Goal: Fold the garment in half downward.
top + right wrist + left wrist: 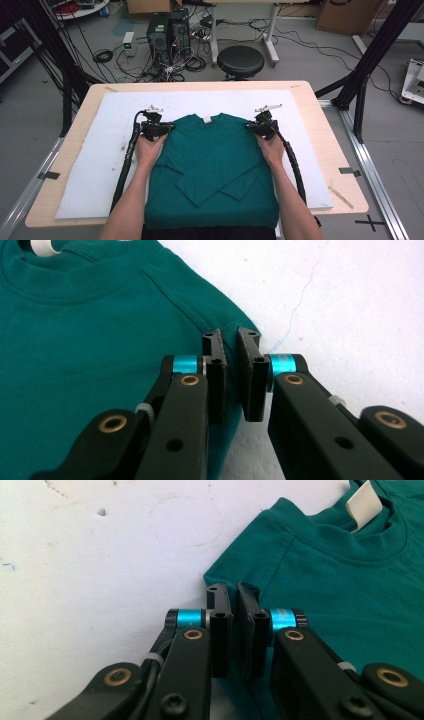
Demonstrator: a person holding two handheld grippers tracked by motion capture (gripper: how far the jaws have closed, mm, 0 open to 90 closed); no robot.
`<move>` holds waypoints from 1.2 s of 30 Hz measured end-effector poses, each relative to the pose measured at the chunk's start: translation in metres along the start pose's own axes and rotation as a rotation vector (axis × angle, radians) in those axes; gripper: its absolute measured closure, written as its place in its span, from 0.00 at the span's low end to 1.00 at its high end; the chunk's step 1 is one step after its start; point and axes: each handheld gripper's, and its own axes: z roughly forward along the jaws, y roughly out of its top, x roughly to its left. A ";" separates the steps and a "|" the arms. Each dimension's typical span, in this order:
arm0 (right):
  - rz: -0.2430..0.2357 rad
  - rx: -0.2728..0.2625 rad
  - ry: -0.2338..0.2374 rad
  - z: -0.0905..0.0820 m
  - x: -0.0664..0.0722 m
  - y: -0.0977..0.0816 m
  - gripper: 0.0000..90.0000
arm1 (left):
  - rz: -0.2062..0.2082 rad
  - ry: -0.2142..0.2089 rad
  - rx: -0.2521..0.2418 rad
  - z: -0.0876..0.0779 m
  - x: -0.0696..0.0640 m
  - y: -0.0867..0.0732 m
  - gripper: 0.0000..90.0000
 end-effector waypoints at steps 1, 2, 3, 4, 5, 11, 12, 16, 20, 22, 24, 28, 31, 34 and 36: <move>-0.004 -0.001 -0.006 0.000 0.001 0.000 0.94 | 0.006 0.005 0.002 0.000 0.000 0.000 0.94; -0.010 -0.003 -0.015 0.000 0.002 0.000 0.94 | 0.005 0.007 0.000 0.000 -0.001 0.000 0.93; -0.020 -0.003 -0.022 0.000 0.003 0.000 0.94 | 0.004 0.010 -0.001 0.000 -0.001 0.000 0.93; -0.025 -0.005 -0.027 0.000 0.004 0.000 0.94 | 0.006 0.010 0.001 0.000 -0.001 0.000 0.92; -0.027 -0.004 -0.029 0.000 0.004 -0.001 0.94 | 0.003 0.008 0.002 0.000 0.000 0.000 0.92; -0.013 -0.004 -0.016 0.000 0.002 0.000 0.94 | -0.001 0.000 0.000 0.000 0.000 0.000 0.94; -0.009 -0.003 -0.012 0.000 0.001 0.000 0.94 | -0.007 -0.005 -0.001 0.000 0.001 0.000 0.94; 0.013 -0.004 0.007 0.000 -0.002 0.000 0.94 | -0.025 -0.014 0.004 0.000 0.003 0.001 0.94; 0.029 -0.003 0.003 -0.001 -0.002 0.002 0.94 | -0.028 -0.013 -0.008 -0.003 0.002 0.003 0.95; 0.042 -0.010 0.012 -0.003 -0.004 0.003 0.94 | -0.029 -0.015 -0.021 -0.006 0.001 0.005 0.95; 0.050 -0.024 0.022 -0.008 -0.006 0.008 0.94 | -0.042 -0.014 -0.030 -0.009 0.001 0.009 0.95; 0.056 -0.061 0.031 -0.020 -0.004 0.018 0.94 | -0.082 -0.019 -0.045 -0.015 0.002 0.018 0.95; 0.059 -0.063 0.044 -0.027 -0.004 0.029 0.94 | -0.083 -0.013 -0.060 -0.020 0.000 0.028 0.95; 0.053 -0.066 0.041 -0.034 -0.003 0.039 0.94 | -0.072 -0.029 -0.092 -0.027 -0.001 0.037 0.95; 0.048 -0.077 0.035 -0.040 -0.002 0.046 0.94 | -0.078 -0.036 -0.127 -0.034 -0.001 0.043 0.95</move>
